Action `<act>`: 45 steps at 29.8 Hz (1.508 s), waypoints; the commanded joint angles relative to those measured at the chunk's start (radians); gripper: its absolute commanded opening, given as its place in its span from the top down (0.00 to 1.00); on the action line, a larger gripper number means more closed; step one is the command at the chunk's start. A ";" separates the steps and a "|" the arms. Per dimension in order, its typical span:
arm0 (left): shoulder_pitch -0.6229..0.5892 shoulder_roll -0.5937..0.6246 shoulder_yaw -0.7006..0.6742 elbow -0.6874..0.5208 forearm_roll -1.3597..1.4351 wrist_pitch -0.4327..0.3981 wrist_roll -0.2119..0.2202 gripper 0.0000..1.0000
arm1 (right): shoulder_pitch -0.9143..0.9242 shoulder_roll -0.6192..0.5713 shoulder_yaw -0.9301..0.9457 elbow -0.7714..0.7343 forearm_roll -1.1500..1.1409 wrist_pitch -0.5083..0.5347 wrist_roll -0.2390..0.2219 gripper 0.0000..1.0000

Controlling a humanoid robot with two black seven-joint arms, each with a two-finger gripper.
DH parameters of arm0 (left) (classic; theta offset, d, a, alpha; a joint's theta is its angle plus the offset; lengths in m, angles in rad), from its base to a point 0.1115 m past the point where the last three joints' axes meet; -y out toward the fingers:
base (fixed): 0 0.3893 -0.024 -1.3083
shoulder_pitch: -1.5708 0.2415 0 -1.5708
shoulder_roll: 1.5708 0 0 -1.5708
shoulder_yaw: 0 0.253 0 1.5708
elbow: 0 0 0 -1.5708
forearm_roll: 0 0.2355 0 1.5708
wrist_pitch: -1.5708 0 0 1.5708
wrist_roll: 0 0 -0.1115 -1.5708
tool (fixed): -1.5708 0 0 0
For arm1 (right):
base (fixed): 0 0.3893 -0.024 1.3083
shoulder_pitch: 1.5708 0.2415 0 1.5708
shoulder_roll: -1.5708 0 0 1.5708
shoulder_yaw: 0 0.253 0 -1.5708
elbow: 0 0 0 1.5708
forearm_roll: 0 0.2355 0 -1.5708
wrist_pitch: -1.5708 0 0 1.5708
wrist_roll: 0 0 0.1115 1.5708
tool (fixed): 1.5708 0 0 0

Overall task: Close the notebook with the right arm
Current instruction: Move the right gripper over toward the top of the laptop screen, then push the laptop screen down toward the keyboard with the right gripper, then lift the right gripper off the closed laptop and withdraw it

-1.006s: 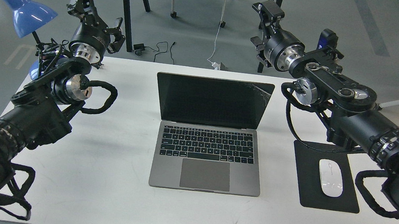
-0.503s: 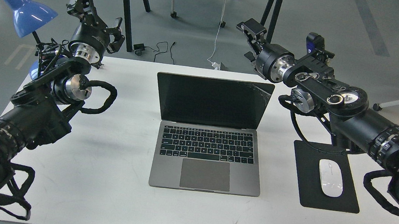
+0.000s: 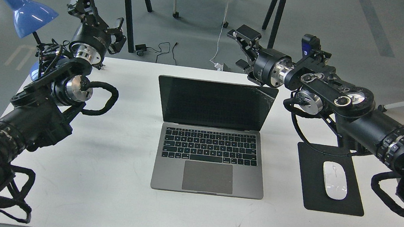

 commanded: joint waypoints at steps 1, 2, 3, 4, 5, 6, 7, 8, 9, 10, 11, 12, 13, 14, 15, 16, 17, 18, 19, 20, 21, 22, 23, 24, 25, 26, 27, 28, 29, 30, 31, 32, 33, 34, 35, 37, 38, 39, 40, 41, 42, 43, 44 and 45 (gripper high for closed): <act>0.000 0.000 0.000 0.000 0.000 0.000 0.000 0.00 | -0.005 -0.049 -0.001 0.087 -0.001 0.026 0.000 0.00; 0.000 0.000 0.000 -0.001 0.000 0.000 0.000 0.00 | -0.008 -0.068 -0.003 0.114 -0.001 0.034 0.000 0.00; 0.000 0.000 0.000 0.000 0.000 0.000 0.000 0.00 | -0.011 -0.080 -0.003 0.136 -0.001 0.044 0.000 0.00; 0.000 0.000 0.000 -0.001 0.000 0.000 0.000 0.00 | -0.014 -0.097 -0.003 0.160 -0.002 0.057 0.000 0.00; 0.000 0.000 -0.002 -0.001 0.000 0.000 0.000 0.00 | -0.017 -0.112 -0.008 0.182 -0.001 0.069 0.000 0.00; 0.000 0.000 0.000 -0.001 0.000 0.000 0.000 0.00 | -0.018 -0.125 -0.015 0.202 -0.002 0.077 0.000 0.00; 0.000 0.000 0.000 0.000 0.000 0.000 0.000 0.00 | -0.018 -0.137 -0.037 0.217 -0.002 0.083 0.000 0.00; 0.000 0.000 -0.002 0.000 0.000 0.000 0.000 0.00 | -0.015 -0.146 -0.060 0.233 -0.001 0.087 0.000 0.00; 0.000 0.000 0.000 0.000 0.000 0.000 0.000 0.00 | -0.015 -0.152 -0.073 0.243 -0.001 0.092 0.000 0.00; 0.000 0.000 0.000 -0.001 0.000 0.000 0.000 0.00 | -0.015 -0.157 -0.087 0.256 -0.001 0.098 0.002 0.00; 0.000 0.001 0.000 0.000 0.000 0.000 0.000 0.00 | -0.017 -0.163 -0.095 0.265 -0.001 0.104 0.002 0.00; 0.000 0.001 0.000 -0.001 0.000 0.000 0.000 0.00 | -0.018 -0.174 -0.100 0.279 -0.001 0.113 0.002 0.00; 0.000 0.000 0.000 -0.001 0.000 0.000 0.000 0.00 | -0.018 -0.183 -0.104 0.288 -0.001 0.121 0.002 0.00; 0.000 0.001 0.000 -0.001 0.000 0.000 0.000 0.00 | -0.020 -0.189 -0.109 0.299 -0.001 0.127 0.002 0.00; 0.000 0.000 -0.002 0.000 0.000 0.000 0.000 0.00 | -0.020 -0.192 -0.116 0.311 -0.001 0.133 0.002 0.00; 0.000 0.001 0.000 0.000 0.000 0.000 0.000 0.00 | -0.020 -0.194 -0.126 0.323 -0.001 0.143 0.002 0.00; 0.000 0.000 0.000 0.000 0.000 0.000 0.000 0.00 | -0.020 -0.195 -0.138 0.334 -0.001 0.153 0.002 0.00; 0.000 0.001 0.000 0.000 0.000 0.000 0.000 0.00 | -0.020 -0.198 -0.152 0.343 -0.001 0.162 0.002 0.00; 0.000 0.001 0.000 -0.001 0.000 0.000 0.000 0.00 | -0.020 -0.203 -0.167 0.352 -0.001 0.166 0.002 0.00; 0.000 0.001 0.000 -0.001 0.000 0.000 0.000 0.00 | -0.020 -0.206 -0.181 0.362 -0.001 0.169 0.002 0.00; 0.000 0.001 0.000 0.000 0.000 0.000 0.000 0.00 | -0.020 -0.206 -0.195 0.369 -0.001 0.169 0.002 0.00; 0.000 0.000 0.000 0.000 0.000 0.000 0.000 0.00 | -0.020 -0.206 -0.208 0.378 -0.002 0.169 0.002 0.00; 0.000 0.001 0.000 -0.001 0.000 0.000 0.000 0.00 | -0.022 -0.206 -0.224 0.386 -0.002 0.169 0.002 0.00; 0.000 0.001 0.000 -0.001 0.000 0.000 0.000 0.00 | -0.022 -0.206 -0.238 0.394 -0.002 0.169 0.002 0.00; 0.000 0.000 0.000 0.000 0.000 0.000 0.000 0.00 | -0.022 -0.206 -0.245 0.401 -0.002 0.169 0.002 0.00; 0.000 0.001 0.000 -0.001 0.000 0.000 0.000 0.00 | -0.023 -0.204 -0.251 0.409 -0.002 0.169 0.002 0.00; 0.000 0.001 0.000 0.000 0.000 0.000 0.000 0.00 | -0.026 -0.203 -0.256 0.415 -0.002 0.169 0.002 0.00; 0.000 0.001 0.000 0.000 0.000 0.000 0.000 0.00 | -0.032 -0.201 -0.261 0.421 -0.002 0.169 0.002 0.00; 0.000 0.000 0.000 0.000 0.000 -0.002 0.000 0.00 | -0.043 -0.198 -0.261 0.424 -0.004 0.169 0.000 0.00; 0.000 0.001 0.000 -0.001 0.000 -0.002 0.000 0.00 | -0.054 -0.197 -0.262 0.429 -0.004 0.169 0.000 0.00; 0.000 0.001 0.000 0.000 0.000 0.000 0.000 0.00 | -0.063 -0.195 -0.262 0.429 -0.007 0.167 0.000 0.00; 0.000 0.000 0.000 0.000 0.000 -0.002 0.000 0.00 | -0.075 -0.195 -0.262 0.428 -0.013 0.167 0.000 0.00; 0.000 0.000 0.000 -0.001 0.000 0.000 0.000 0.00 | -0.086 -0.195 -0.265 0.428 -0.020 0.166 0.000 0.00; 0.000 0.000 0.000 0.000 0.000 -0.002 0.000 0.00 | -0.097 -0.195 -0.271 0.426 -0.031 0.163 0.000 0.00; 0.000 0.000 0.000 -0.001 0.000 -0.002 0.000 0.00 | -0.106 -0.195 -0.276 0.425 -0.034 0.161 -0.001 0.00; 0.000 0.001 0.000 0.000 0.000 0.000 0.000 0.00 | -0.127 -0.195 -0.293 0.417 -0.036 0.158 -0.004 0.00; 0.000 0.001 0.000 -0.001 0.000 -0.002 0.000 0.00 | -0.138 -0.195 -0.299 0.414 -0.039 0.155 -0.005 0.00; 0.000 0.001 0.000 0.000 0.000 -0.002 0.000 0.00 | -0.146 -0.194 -0.304 0.411 -0.039 0.153 -0.005 0.00; 0.000 0.000 0.000 0.000 0.000 -0.002 0.000 0.00 | -0.155 -0.194 -0.305 0.409 -0.039 0.152 -0.005 0.00; 0.000 0.001 0.000 0.000 0.000 -0.002 0.000 0.00 | -0.163 -0.194 -0.305 0.409 -0.039 0.150 -0.005 0.00; 0.000 0.001 0.000 0.000 0.000 -0.002 0.000 0.00 | -0.169 -0.194 -0.305 0.405 -0.039 0.146 -0.005 0.00; 0.000 0.001 0.000 0.000 0.000 -0.002 0.000 0.00 | -0.170 -0.194 -0.305 0.395 -0.039 0.143 -0.005 0.00; 0.000 0.001 0.000 0.000 0.000 -0.002 0.000 0.00 | -0.175 -0.192 -0.305 0.383 -0.039 0.141 -0.006 0.00; 0.000 0.001 0.000 0.000 0.000 -0.002 0.000 0.00 | -0.181 -0.189 -0.305 0.374 -0.039 0.141 -0.006 0.00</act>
